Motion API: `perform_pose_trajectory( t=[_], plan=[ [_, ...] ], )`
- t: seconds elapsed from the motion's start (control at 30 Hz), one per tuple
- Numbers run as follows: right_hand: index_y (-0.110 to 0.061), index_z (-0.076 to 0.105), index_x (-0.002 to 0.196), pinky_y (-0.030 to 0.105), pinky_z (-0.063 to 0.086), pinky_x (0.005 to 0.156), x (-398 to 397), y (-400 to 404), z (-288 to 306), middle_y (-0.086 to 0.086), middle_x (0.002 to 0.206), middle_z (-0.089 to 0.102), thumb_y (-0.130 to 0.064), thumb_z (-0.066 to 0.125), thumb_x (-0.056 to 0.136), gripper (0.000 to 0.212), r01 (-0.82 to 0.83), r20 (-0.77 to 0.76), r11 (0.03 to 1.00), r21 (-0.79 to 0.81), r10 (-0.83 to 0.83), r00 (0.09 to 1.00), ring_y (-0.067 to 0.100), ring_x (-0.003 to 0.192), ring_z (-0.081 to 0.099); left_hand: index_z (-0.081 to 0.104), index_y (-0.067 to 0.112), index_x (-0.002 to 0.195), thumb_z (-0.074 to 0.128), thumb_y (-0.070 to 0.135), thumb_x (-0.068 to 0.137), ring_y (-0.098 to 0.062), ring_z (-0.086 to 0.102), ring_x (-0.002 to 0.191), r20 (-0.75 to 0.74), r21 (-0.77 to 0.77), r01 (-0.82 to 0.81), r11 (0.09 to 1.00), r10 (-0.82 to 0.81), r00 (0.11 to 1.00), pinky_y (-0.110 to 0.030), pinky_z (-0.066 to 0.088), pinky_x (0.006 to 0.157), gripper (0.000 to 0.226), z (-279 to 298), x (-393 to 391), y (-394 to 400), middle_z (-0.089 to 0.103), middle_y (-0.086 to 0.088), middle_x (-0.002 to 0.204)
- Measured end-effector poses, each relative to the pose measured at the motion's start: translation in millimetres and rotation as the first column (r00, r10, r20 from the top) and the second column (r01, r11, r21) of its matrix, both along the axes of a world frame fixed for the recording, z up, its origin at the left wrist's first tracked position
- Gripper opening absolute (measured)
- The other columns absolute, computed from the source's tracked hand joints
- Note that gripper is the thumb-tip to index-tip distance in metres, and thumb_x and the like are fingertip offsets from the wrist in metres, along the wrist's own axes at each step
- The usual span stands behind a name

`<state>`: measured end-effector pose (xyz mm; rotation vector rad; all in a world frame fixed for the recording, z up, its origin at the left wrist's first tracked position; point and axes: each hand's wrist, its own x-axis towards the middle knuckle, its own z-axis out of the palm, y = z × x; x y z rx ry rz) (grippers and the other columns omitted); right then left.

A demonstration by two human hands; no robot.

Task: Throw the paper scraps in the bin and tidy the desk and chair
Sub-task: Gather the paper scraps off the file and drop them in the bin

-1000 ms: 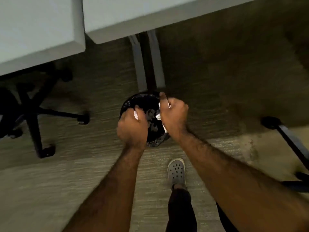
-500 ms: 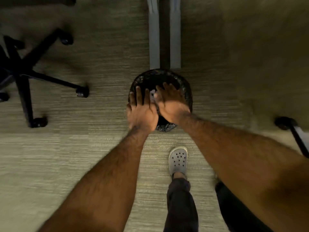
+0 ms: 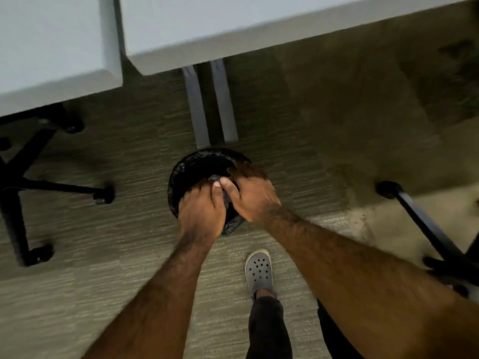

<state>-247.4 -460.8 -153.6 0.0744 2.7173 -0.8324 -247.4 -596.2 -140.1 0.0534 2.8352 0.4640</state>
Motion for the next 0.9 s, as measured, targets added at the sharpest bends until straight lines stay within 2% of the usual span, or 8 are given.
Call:
perform_pose_trajectory(
  t=[0.07, 0.17, 0.3, 0.4, 0.6, 0.67, 0.77, 0.9],
  plan=[
    [-0.016, 0.047, 0.135, 0.044, 0.043, 0.098, 10.1, 21.7, 14.9, 0.016, 0.131, 0.055, -0.058, 0.020, 0.095, 0.063, 0.098, 0.003, 0.995, -0.034, -0.097, 0.995, 0.034, 0.120, 0.049, 0.065, 0.006, 0.097, 0.019, 0.044, 0.097, -0.037, 0.062, 0.092, -0.013, 0.081, 0.032, 0.996, -0.031, 0.999, -0.042, 0.049, 0.075, 0.059, 19.0, 5.0, 25.8, 0.069, -0.017, 0.097],
    [-0.014, 0.050, 0.127, 0.043, 0.043, 0.094, 29.8, 57.3, 38.7, 0.015, 0.120, 0.060, -0.058, 0.023, 0.094, 0.061, 0.267, -0.033, 0.959, -0.095, -0.271, 0.962, 0.033, 0.113, 0.051, 0.066, 0.009, 0.090, 0.031, 0.033, 0.101, -0.029, 0.062, 0.087, -0.031, 0.140, 0.128, 0.982, -0.125, 0.992, -0.034, 0.043, 0.066, 0.044, 43.0, 15.3, 67.3, 0.069, -0.010, 0.090],
    [-0.018, 0.051, 0.130, 0.042, 0.040, 0.100, 59.5, 112.4, 76.0, 0.004, 0.129, 0.059, -0.062, 0.022, 0.093, 0.064, 0.463, -0.113, 0.871, -0.163, -0.483, 0.868, 0.021, 0.122, 0.047, 0.069, 0.015, 0.095, 0.034, 0.032, 0.100, -0.021, 0.062, 0.089, -0.080, 0.206, 0.312, 0.927, -0.302, 0.950, -0.026, 0.039, 0.070, 0.038, 73.5, 27.4, 129.1, 0.071, -0.002, 0.095],
    [-0.020, 0.053, 0.129, 0.039, 0.040, 0.100, 85.2, 157.3, 105.7, -0.002, 0.129, 0.058, -0.062, 0.021, 0.094, 0.062, 0.578, -0.209, 0.800, -0.160, -0.599, 0.773, 0.015, 0.122, 0.045, 0.069, 0.016, 0.100, 0.037, 0.033, 0.096, -0.020, 0.063, 0.096, -0.122, 0.240, 0.452, 0.859, -0.435, 0.892, -0.027, 0.043, 0.077, 0.037, 95.6, 36.3, 178.6, 0.072, 0.000, 0.102],
    [-0.018, 0.054, 0.128, 0.038, 0.041, 0.101, 148.3, 245.3, 154.6, -0.002, 0.130, 0.057, -0.059, 0.023, 0.096, 0.060, 0.746, -0.350, 0.643, -0.177, -0.749, 0.562, 0.012, 0.125, 0.044, 0.069, 0.017, 0.104, 0.034, 0.039, 0.095, -0.013, 0.058, 0.103, -0.217, 0.319, 0.682, 0.659, -0.649, 0.729, -0.029, 0.046, 0.086, 0.042, 137.5, 65.4, 280.9, 0.070, 0.002, 0.109],
    [-0.018, 0.054, 0.129, 0.040, 0.041, 0.102, 174.4, 273.5, 165.1, -0.002, 0.132, 0.056, -0.057, 0.026, 0.096, 0.058, 0.802, -0.384, 0.573, -0.171, -0.788, 0.481, 0.013, 0.126, 0.044, 0.068, 0.015, 0.110, 0.034, 0.040, 0.096, -0.014, 0.057, 0.110, -0.217, 0.330, 0.740, 0.586, -0.716, 0.664, -0.036, 0.049, 0.092, 0.045, 147.0, 79.4, 313.3, 0.069, 0.001, 0.116],
    [-0.019, 0.052, 0.129, 0.036, 0.041, 0.100, 218.0, 309.8, 174.5, -0.002, 0.133, 0.056, -0.057, 0.030, 0.096, 0.055, 0.885, -0.434, 0.441, -0.146, -0.833, 0.343, 0.012, 0.126, 0.044, 0.068, 0.013, 0.114, 0.034, 0.040, 0.095, -0.016, 0.056, 0.116, -0.240, 0.319, 0.819, 0.476, -0.796, 0.556, -0.035, 0.046, 0.096, 0.047, 154.8, 104.4, 357.5, 0.066, -0.002, 0.122],
    [-0.015, 0.050, 0.132, 0.035, 0.039, 0.104, 279.1, 347.7, 171.7, 0.004, 0.137, 0.053, -0.051, 0.042, 0.095, 0.052, 0.974, -0.491, 0.204, -0.093, -0.861, 0.133, 0.018, 0.128, 0.044, 0.066, 0.011, 0.118, 0.038, 0.038, 0.094, -0.020, 0.055, 0.120, -0.256, 0.330, 0.874, 0.356, -0.858, 0.446, -0.039, 0.045, 0.101, 0.046, 154.3, 141.7, 409.8, 0.062, -0.006, 0.130]
  ],
)
